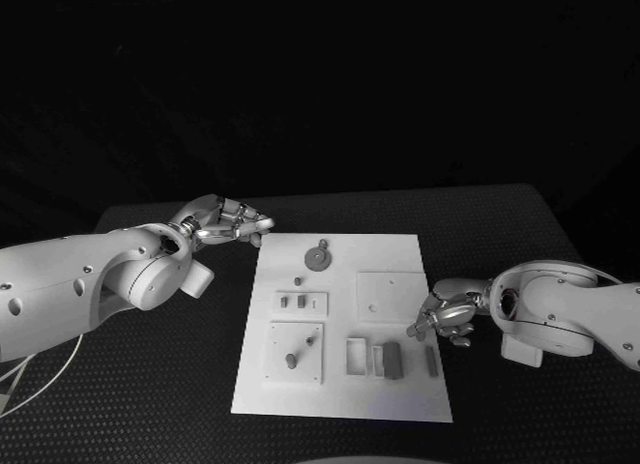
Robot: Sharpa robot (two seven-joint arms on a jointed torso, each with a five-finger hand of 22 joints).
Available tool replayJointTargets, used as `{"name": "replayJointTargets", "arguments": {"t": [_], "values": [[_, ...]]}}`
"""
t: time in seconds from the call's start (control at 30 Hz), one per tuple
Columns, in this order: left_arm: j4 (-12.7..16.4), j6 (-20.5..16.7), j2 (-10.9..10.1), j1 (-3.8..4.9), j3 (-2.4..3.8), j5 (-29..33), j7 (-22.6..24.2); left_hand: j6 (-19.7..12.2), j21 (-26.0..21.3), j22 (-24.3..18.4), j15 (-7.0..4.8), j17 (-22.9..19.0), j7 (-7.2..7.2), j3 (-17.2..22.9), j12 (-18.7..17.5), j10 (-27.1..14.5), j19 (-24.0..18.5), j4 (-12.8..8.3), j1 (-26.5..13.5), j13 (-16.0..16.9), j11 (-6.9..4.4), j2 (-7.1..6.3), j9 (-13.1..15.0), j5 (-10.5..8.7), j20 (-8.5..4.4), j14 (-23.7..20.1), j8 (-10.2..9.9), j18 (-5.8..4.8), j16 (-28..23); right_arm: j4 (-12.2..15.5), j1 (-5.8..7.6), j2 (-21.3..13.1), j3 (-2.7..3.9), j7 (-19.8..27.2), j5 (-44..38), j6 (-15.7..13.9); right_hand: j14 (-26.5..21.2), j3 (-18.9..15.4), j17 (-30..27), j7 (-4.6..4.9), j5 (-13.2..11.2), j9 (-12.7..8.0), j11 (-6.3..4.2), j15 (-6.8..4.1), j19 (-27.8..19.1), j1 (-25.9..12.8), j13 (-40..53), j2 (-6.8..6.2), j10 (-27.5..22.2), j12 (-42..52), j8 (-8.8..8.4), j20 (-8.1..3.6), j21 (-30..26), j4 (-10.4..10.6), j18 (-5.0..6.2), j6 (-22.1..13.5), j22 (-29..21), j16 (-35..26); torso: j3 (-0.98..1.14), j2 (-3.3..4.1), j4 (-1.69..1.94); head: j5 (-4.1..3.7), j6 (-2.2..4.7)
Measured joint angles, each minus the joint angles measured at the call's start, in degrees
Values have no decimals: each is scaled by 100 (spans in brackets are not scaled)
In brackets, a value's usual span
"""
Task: Assemble the parts on the task board
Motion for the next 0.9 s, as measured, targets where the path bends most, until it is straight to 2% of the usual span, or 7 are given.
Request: {"name": "replayJointTargets", "arguments": {"t": [0.17, 0.33, 0.47, 0.53, 0.6, 0.7, 0.9], "values": [[173, 139, -1, -25, 0, 31, 107, -75, 0, -219, 48, -44, -33, -97, 0, -109, -60, -18, -265, -153, -4, -55, -21, -45, 61, 24, 0, 1, -271, 59, 0, 18, -66, -96, 25, -40, -41, 151, -79, 1, 0, -31, 0, -5, -21, -138, -73, -242, 0, -77, -54, -19, 0, 206, 0, -1, 0, -65, -4, 1, -1, -90, -40], [211, 237, 7, -30, -1, 49, 166, -95, 0, -322, 67, -62, -12, -136, 0, -117, -99, -12, -456, -230, 4, -84, -28, -87, 58, 4, 0, 1, -386, 101, -1, 53, -75, -156, 29, -76, -42, 233, -85, 2, 0, -41, 0, -5, -21, -196, -84, -345, 1, -79, -83, -18, 0, 350, 1, -1, 0, -66, -8, 5, 3, -141, -86], [210, 276, 2, -31, -2, 58, 183, -125, 1, -366, 81, -62, 18, -152, 0, -158, -112, 3, -611, -269, 5, -129, -27, -87, 71, -9, 0, 0, -437, 106, -2, 115, -121, -204, 10, -87, -42, 248, -86, 2, -26, -43, -1, -4, -22, -210, -84, -405, 2, -79, -115, -18, 0, 411, 0, -2, 0, -66, -8, 6, 8, -159, -117], [207, 291, 5, -31, -2, 68, 183, -189, 1, -393, 89, -62, 45, -152, 0, -193, -120, 3, -760, -297, 38, -131, -31, -87, 79, -17, 0, 1, -479, 109, -15, 142, -128, -235, 2, -84, -42, 272, -86, 3, -26, -43, -2, -4, -22, -210, -84, -404, 3, -79, -115, -17, 0, 435, 0, -2, 0, -66, -8, 7, 10, -163, -127], [207, 298, 11, -31, -2, 78, 183, -330, 1, -435, 128, -71, 155, -145, -23, -285, -133, 4, -1044, -346, 129, -137, -61, -87, 92, -56, -50, 5, -531, 108, -37, 162, -135, -265, -6, -80, -42, 272, -85, 3, -26, -49, -9, -4, -22, -179, -84, -435, 11, -102, -115, -17, 0, 435, 1, -2, 0, -66, -8, 7, 12, -165, -143], [211, 312, 15, -31, -3, 98, 175, -522, 0, -514, 159, -44, 197, 212, -26, -439, -141, 5, -1484, -440, 180, -245, -71, -87, 100, -26, -104, 131, -570, 101, -82, 201, -157, -319, -27, -78, -43, 272, -85, 3, -26, -49, -10, -3, -22, -189, -84, -458, 12, -102, -137, -17, 0, 435, 1, -2, 0, -66, -8, 8, 14, -165, -152], [206, 333, 22, -31, -3, 112, 171, -563, 1, -594, 158, 11, 173, 552, -27, -457, -181, -5, -1656, -513, 198, -392, -31, -87, 141, -26, -104, 142, -635, 76, -120, 350, -172, -402, -139, -75, -44, 272, -90, 6, -26, -49, -10, -1, -22, -214, -84, -483, 14, -102, -137, -16, 0, 513, 0, -1, 0, -66, -8, 9, 12, -166, -181]]}}
